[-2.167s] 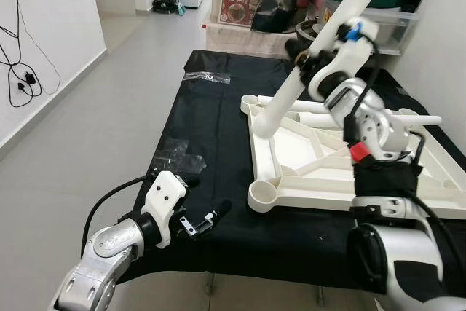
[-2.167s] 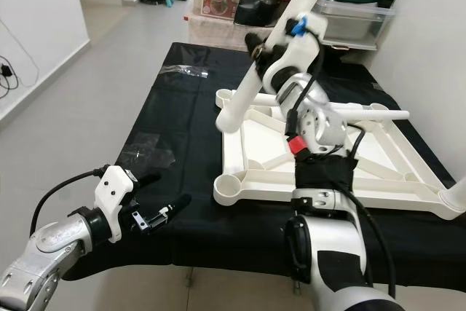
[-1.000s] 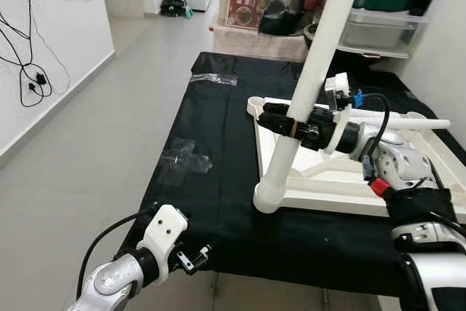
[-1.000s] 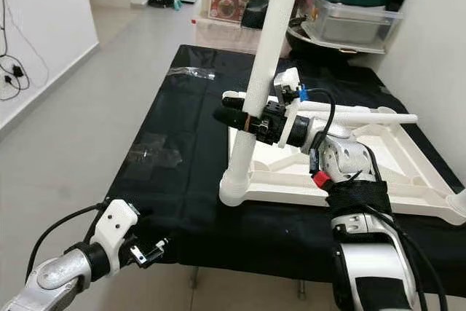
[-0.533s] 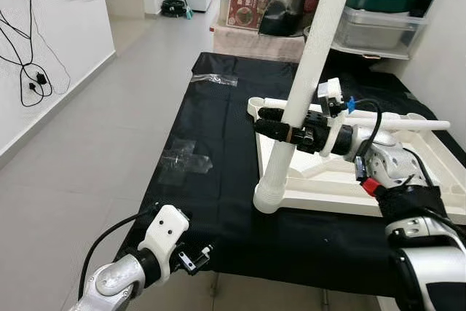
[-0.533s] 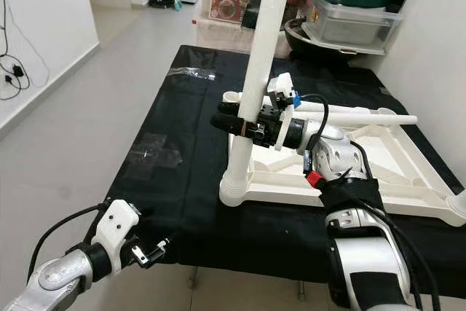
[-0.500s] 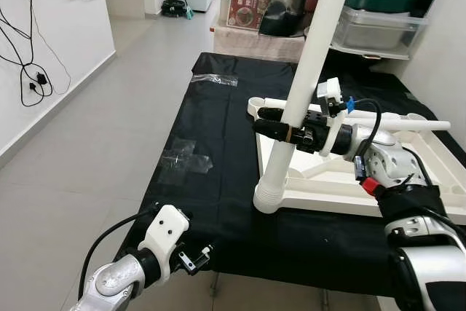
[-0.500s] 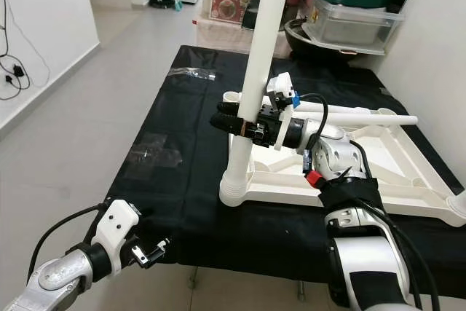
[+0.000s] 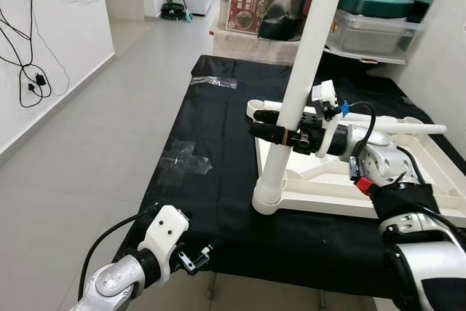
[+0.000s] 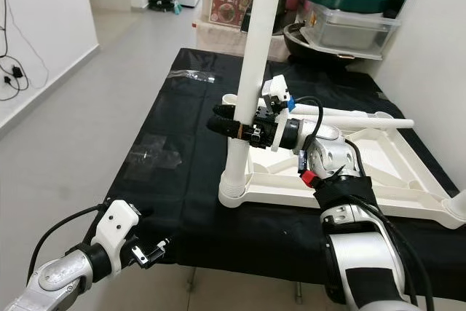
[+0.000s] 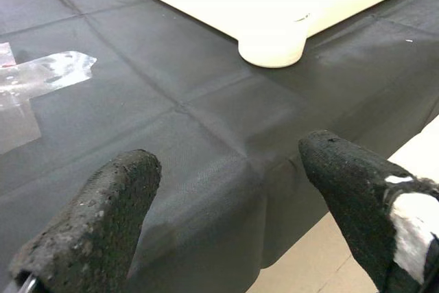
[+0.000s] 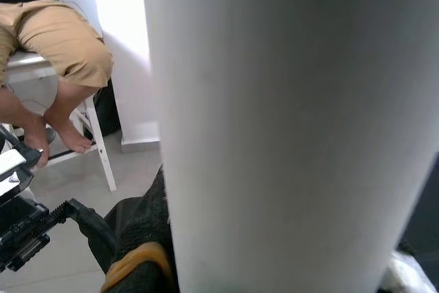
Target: Building children table
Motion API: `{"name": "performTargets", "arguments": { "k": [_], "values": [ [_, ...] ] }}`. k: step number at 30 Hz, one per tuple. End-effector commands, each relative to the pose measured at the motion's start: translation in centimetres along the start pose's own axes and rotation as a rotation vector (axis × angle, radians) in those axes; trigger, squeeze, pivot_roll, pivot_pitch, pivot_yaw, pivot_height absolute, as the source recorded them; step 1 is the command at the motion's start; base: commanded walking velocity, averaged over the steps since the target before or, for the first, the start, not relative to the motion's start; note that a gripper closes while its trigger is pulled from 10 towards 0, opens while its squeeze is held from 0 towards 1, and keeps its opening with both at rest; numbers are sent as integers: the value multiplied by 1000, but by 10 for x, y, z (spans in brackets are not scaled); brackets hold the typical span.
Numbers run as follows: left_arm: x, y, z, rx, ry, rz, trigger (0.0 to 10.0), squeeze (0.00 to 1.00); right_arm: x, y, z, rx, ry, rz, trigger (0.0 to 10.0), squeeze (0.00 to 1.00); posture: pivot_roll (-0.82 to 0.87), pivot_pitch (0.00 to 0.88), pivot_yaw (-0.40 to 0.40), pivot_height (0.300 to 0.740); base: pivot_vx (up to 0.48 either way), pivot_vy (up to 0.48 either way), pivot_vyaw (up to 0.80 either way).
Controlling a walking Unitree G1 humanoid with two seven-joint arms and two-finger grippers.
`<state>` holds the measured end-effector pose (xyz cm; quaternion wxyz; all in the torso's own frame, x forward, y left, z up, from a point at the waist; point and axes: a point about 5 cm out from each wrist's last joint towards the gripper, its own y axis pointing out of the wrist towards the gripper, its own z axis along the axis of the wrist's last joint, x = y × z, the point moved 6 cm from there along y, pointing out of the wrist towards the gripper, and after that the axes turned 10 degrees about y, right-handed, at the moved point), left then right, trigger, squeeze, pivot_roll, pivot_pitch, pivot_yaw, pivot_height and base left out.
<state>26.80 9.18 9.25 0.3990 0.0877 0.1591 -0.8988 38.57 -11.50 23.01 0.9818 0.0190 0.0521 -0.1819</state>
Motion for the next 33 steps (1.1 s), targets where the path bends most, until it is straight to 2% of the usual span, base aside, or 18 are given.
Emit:
{"name": "performTargets", "arguments": {
  "k": [1, 14, 24, 33],
  "values": [
    [4, 0, 1, -3, 0, -8, 10000, 0, 3, -3, -20, -61, 31, -18, 10000, 0, 97, 0, -133, 740, 0, 0, 0],
    [4, 0, 3, 3, 4, -15, 10000, 0, 12, -11, -32, -87, 25, -71, 10000, 0, 100, 0, -123, 740, 0, 0, 0],
    [5, 2, 5, 7, 6, -23, 10000, 0, 15, -11, -28, -80, 12, -79, 10000, 0, 99, 0, -119, 740, 0, 0, 0],
    [7, 3, 4, 5, 8, -30, 10000, 0, 7, -8, -34, -88, 20, -32, 10000, 0, 93, 0, -118, 740, 0, 0, 0]
  ]
}}
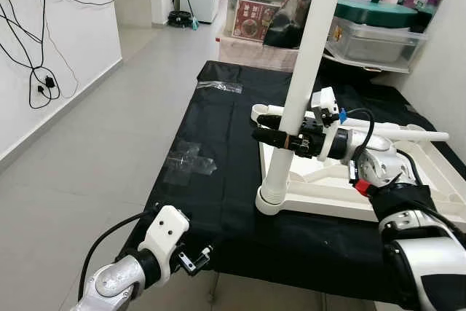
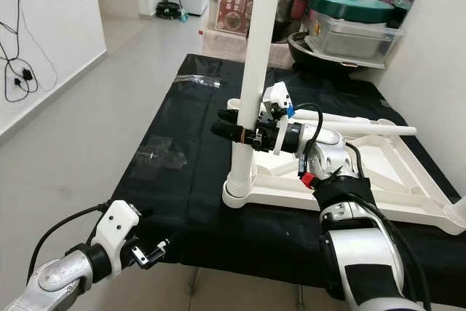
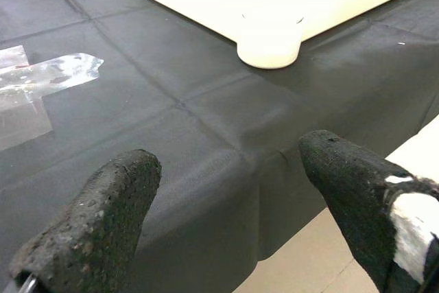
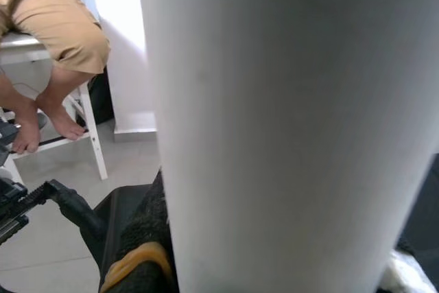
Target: Building children table
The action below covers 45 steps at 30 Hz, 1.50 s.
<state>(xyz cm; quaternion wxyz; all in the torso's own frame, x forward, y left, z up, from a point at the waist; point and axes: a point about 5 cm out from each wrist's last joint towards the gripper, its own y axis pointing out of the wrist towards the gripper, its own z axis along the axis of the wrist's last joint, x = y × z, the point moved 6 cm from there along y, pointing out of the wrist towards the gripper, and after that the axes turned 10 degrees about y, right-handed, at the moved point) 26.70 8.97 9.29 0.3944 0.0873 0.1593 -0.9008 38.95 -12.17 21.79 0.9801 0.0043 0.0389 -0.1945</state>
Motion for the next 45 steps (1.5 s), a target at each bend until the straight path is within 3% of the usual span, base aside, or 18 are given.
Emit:
{"name": "performTargets", "arguments": {
  "k": [1, 16, 20, 24, 27, 31, 38, 40, 44, 45],
  "values": [
    [5, 3, 2, 3, 8, -22, 10000, 0, -2, -1, -22, -64, 50, 3, 10000, 0, 92, 0, -118, 740, 0, 0, 0],
    [6, 4, 0, -1, 0, -25, 10000, 0, 0, -1, -23, -39, 67, -21, 10000, 0, 86, 0, -121, 740, 0, 0, 0],
    [6, 4, 0, -2, 1, -22, 10000, 0, 14, 3, -27, -22, 66, -163, 10000, 0, 86, 0, -126, 740, 0, 0, 0],
    [4, 4, -1, -3, 4, -18, 10000, 0, 29, 10, -22, 84, 96, -355, 10000, 0, 81, 0, -119, 740, 0, 0, 0],
    [4, 4, -1, -3, 5, -18, 10000, 0, 29, 11, -21, 98, 103, -368, 10000, 0, 81, 0, -119, 740, 0, 0, 0],
    [2, 5, 0, -3, 8, -19, 10000, 0, 19, 22, -19, 119, 79, -374, 10000, 0, 73, 0, -113, 740, 0, 0, 0],
    [1, 8, 1, 2, 9, -14, 10000, 0, 15, 30, -40, 24, 77, -431, 10000, 0, 65, 0, -121, 740, 0, 0, 0],
    [2, 8, 0, 2, 6, -13, 10000, 0, 25, 28, -55, -63, 123, -536, 10000, 0, 63, 0, -123, 740, 0, 0, 0],
    [3, 8, 0, 2, 2, -13, 10000, 0, 32, 26, -60, -99, 152, -607, 10000, 0, 63, 0, -126, 740, 0, 0, 0],
    [4, 9, 0, 3, -3, -12, 10000, 0, 43, 21, -62, -101, 219, -718, 10000, 0, 62, 0, -131, 740, 0, 0, 0]
  ]
}}
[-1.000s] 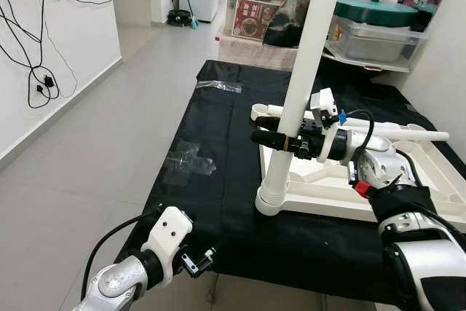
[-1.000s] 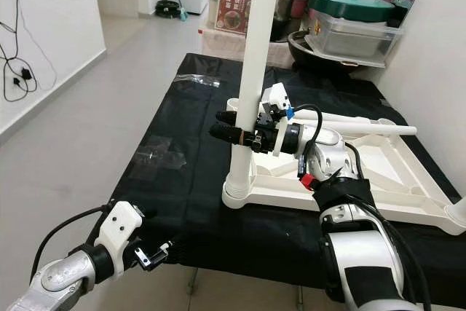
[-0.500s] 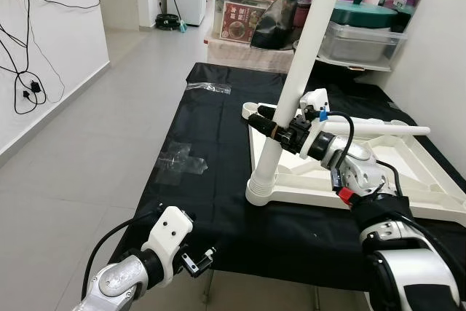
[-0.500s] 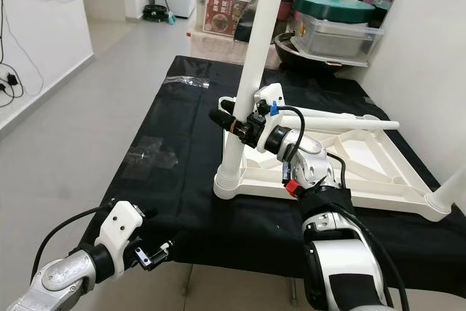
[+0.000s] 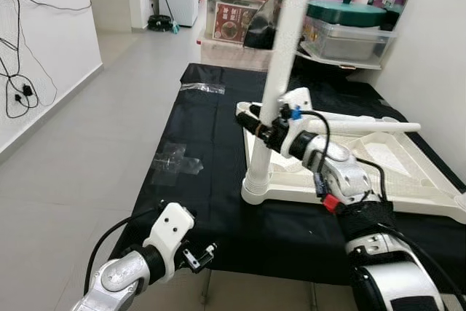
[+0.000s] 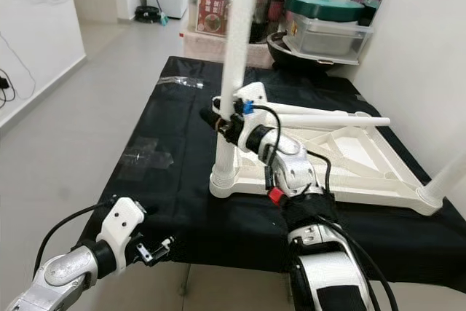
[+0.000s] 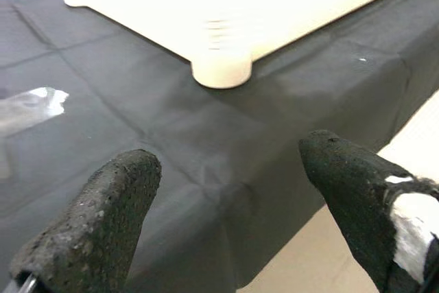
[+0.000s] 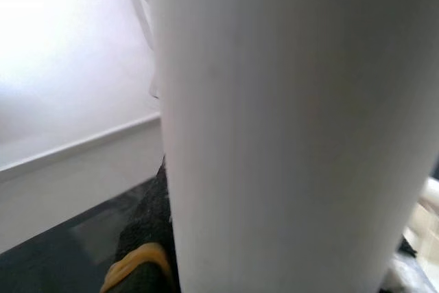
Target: Building children table
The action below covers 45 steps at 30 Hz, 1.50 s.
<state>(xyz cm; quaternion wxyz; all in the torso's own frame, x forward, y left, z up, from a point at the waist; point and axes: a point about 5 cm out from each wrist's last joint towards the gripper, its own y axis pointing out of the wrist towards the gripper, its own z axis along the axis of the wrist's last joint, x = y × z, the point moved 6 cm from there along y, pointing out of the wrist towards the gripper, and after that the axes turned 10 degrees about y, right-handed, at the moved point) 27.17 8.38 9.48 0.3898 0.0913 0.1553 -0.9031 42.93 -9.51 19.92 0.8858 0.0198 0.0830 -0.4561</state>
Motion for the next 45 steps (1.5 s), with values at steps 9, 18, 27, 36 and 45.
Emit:
{"name": "performTargets", "arguments": {
  "k": [9, 18, 27, 36, 45],
  "values": [
    [2, 2, -5, -11, -13, 7, 10000, 0, 54, -16, -46, -117, 199, -425, 10000, 0, 63, 0, -139, 740, 0, 0, 0],
    [2, 3, -6, -11, -14, 12, 10000, 0, 57, -32, -49, -59, 196, -573, 10000, 0, 54, 0, -131, 740, 0, 0, 0],
    [-1, 5, -5, -9, -5, 15, 10000, 0, 49, -38, -48, -26, 89, -637, 10000, 0, 54, 0, -132, 740, 0, 0, 0],
    [-2, 4, -6, -11, -6, 19, 10000, 0, 66, -57, -53, -52, 69, -765, 10000, 0, 55, 0, -134, 740, 0, 0, 0],
    [-6, 5, -10, -14, -5, 32, 10000, 0, 92, -91, -54, -24, 124, -996, 10000, 0, 52, 0, -136, 740, 0, 0, 0]
  ]
}}
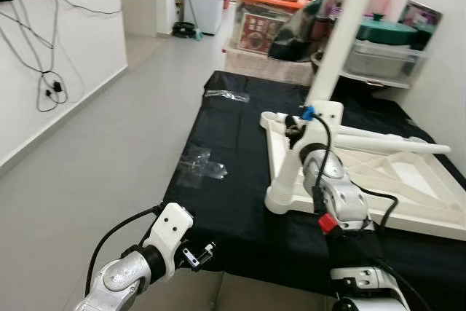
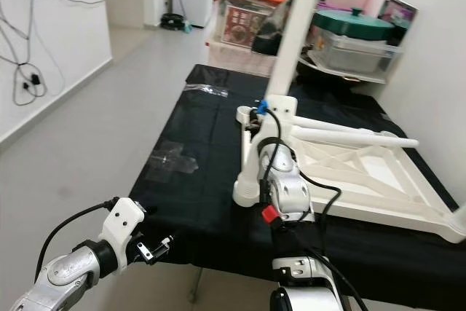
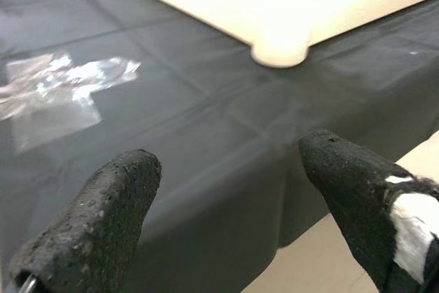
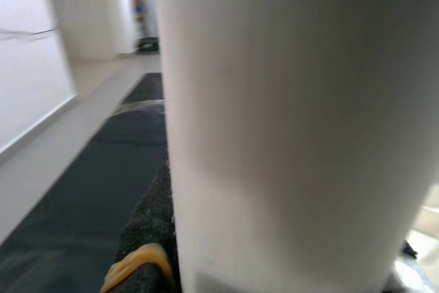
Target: Building children table
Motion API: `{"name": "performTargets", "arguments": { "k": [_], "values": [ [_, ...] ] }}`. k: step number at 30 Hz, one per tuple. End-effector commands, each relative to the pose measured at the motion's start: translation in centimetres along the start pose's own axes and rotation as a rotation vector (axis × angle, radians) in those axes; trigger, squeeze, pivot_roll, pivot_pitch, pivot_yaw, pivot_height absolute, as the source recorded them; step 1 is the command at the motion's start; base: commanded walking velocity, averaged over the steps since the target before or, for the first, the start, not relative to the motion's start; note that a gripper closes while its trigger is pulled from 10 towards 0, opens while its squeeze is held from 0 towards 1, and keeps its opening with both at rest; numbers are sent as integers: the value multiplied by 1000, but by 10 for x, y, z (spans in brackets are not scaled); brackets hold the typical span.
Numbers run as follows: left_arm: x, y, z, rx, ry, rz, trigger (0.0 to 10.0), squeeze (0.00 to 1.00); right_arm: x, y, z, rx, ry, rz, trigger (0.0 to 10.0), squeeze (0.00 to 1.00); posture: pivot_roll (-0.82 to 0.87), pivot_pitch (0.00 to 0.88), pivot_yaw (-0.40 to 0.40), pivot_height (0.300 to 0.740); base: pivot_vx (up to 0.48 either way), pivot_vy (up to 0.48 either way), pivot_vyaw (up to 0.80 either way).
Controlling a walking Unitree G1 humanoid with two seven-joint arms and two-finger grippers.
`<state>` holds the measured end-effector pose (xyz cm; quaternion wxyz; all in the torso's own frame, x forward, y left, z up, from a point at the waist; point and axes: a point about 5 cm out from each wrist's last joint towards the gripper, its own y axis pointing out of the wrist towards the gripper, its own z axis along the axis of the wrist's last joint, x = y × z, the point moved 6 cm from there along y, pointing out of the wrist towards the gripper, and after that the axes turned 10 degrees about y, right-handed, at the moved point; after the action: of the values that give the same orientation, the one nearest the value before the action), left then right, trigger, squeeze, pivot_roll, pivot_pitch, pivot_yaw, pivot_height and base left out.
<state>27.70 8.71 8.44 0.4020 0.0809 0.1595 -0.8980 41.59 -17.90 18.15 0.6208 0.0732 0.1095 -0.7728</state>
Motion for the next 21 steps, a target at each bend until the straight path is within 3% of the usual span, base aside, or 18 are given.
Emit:
{"name": "performTargets", "arguments": {
  "k": [1, 15, 21],
  "values": [
    [-3, 1, 2, 6, 13, 10, 10000, 0, 50, -3, -36, -125, -76, -184, 10000, 0, 52, 0, -136, 740, 0, 0, 0],
    [-6, 2, 1, 6, 26, 21, 10000, 0, 43, -14, -31, -54, -50, -220, 10000, 0, 57, 0, -138, 740, 0, 0, 0],
    [-6, 2, 1, 6, 30, 24, 10000, 0, 48, -19, -26, -14, -15, -269, 10000, 0, 54, 0, -132, 740, 0, 0, 0]
  ]
}}
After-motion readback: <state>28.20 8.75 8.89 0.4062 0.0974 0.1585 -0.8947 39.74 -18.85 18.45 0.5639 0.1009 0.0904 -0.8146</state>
